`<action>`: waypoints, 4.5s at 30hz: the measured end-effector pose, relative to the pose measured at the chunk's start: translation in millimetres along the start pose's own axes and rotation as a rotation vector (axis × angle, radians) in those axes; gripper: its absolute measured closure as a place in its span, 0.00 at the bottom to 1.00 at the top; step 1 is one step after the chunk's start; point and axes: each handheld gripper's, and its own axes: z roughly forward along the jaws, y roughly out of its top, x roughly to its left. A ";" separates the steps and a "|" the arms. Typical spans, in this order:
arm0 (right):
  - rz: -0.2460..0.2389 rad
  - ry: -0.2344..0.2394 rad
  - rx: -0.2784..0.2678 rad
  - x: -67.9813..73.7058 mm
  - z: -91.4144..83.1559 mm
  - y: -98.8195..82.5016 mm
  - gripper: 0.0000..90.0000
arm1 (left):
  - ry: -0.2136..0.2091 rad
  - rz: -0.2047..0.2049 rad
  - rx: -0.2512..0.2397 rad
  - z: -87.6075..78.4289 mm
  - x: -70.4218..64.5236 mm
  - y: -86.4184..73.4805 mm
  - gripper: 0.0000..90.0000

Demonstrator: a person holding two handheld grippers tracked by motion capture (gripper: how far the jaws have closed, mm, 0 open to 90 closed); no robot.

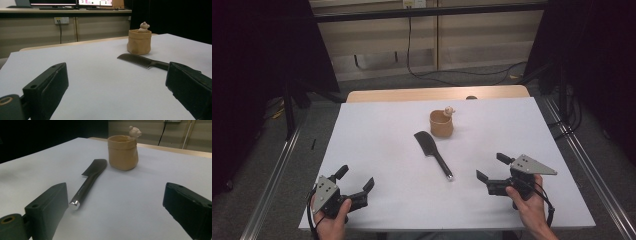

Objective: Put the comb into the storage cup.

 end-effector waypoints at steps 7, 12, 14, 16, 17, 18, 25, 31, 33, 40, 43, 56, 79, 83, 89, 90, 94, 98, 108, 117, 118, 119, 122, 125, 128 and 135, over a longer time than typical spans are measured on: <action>-0.008 0.013 -0.001 4.5 11.8 4.2 0.07 | -0.002 -0.001 0.002 0.3 0.1 -0.2 0.05; -0.035 0.055 -0.043 5.8 16.5 18.0 0.07 | -0.009 0.000 0.007 0.1 0.0 -0.5 0.05; -0.045 0.053 -0.062 5.5 19.0 22.0 0.06 | -0.009 -0.002 0.006 0.3 0.1 -0.5 0.05; -0.043 0.055 -0.069 5.2 22.2 23.4 0.06 | -0.005 -0.003 0.004 0.2 0.1 -0.5 0.05; -0.046 0.054 -0.072 5.2 24.0 23.6 0.06 | -0.004 -0.002 0.004 0.1 0.3 -0.5 0.05; -0.050 0.057 -0.077 5.0 26.0 23.7 0.06 | -0.003 -0.003 0.003 0.0 0.2 -0.4 0.05; -0.076 0.051 -0.103 10.4 39.4 30.6 0.06 | -0.005 0.006 0.009 0.0 0.1 -0.4 0.05; -0.111 0.046 -0.073 17.3 60.6 37.0 0.09 | 0.004 0.012 0.010 -1.1 1.0 -0.5 0.05; -0.100 0.049 -0.066 16.7 67.0 38.4 0.09 | 0.008 0.005 0.010 -1.4 1.0 -0.9 0.05; -0.080 0.041 -0.078 15.5 73.9 43.5 0.12 | 0.000 0.014 0.010 -0.9 0.5 -0.2 0.05; -0.083 0.067 -0.054 15.2 75.6 39.2 0.24 | -0.003 0.019 0.009 -1.6 0.5 -0.1 0.05; -0.054 0.136 -0.009 5.9 75.2 43.0 0.66 | -0.006 0.016 0.019 0.3 1.1 -0.8 0.05; -0.022 0.315 0.220 13.4 86.7 52.4 1.00 | 0.001 0.029 0.030 1.7 1.1 -1.2 0.05; -0.022 0.328 0.271 13.5 90.8 53.2 1.00 | 0.000 0.029 0.031 1.6 1.3 -1.3 0.05; -0.064 0.331 0.347 18.6 96.5 55.6 1.00 | -0.003 0.032 0.030 1.4 0.7 -1.1 0.05; -0.061 0.341 0.349 19.5 97.3 56.0 1.00 | 0.001 0.030 0.026 1.4 0.7 -1.1 0.05; -0.056 0.362 0.373 22.2 99.9 54.3 1.00 | -0.004 0.026 0.026 1.4 0.4 -1.1 0.05; -0.059 0.363 0.403 24.4 102.5 53.0 1.00 | -0.011 0.030 0.027 1.5 -0.1 -1.2 0.05; -0.082 0.374 0.474 30.0 106.9 45.2 1.00 | -0.013 0.038 0.033 1.5 0.0 -1.0 0.05; -0.090 0.375 0.527 33.5 111.0 35.5 1.00 | -0.010 0.034 0.025 0.6 -0.1 -0.7 0.05; -0.094 0.372 0.528 33.8 111.0 35.2 1.00 | -0.011 0.034 0.025 0.6 -0.2 -0.7 0.05; -0.094 0.370 0.529 33.9 110.8 35.2 1.00 | -0.011 0.035 0.025 0.8 -0.3 -0.7 0.05; -0.107 0.367 0.529 33.9 110.6 35.1 1.00 | -0.007 0.031 0.024 1.3 -0.6 -0.9 0.05; -0.117 0.365 0.534 35.1 111.1 34.3 1.00 | -0.009 0.031 0.027 1.3 -0.6 -1.0 0.05; -0.122 0.372 0.553 37.7 113.4 31.6 1.00 | -0.010 0.033 0.026 1.2 -0.6 -1.0 0.05; -0.139 0.369 0.577 38.7 115.9 28.6 1.00 | -0.010 0.038 0.026 0.6 -0.1 -0.7 0.05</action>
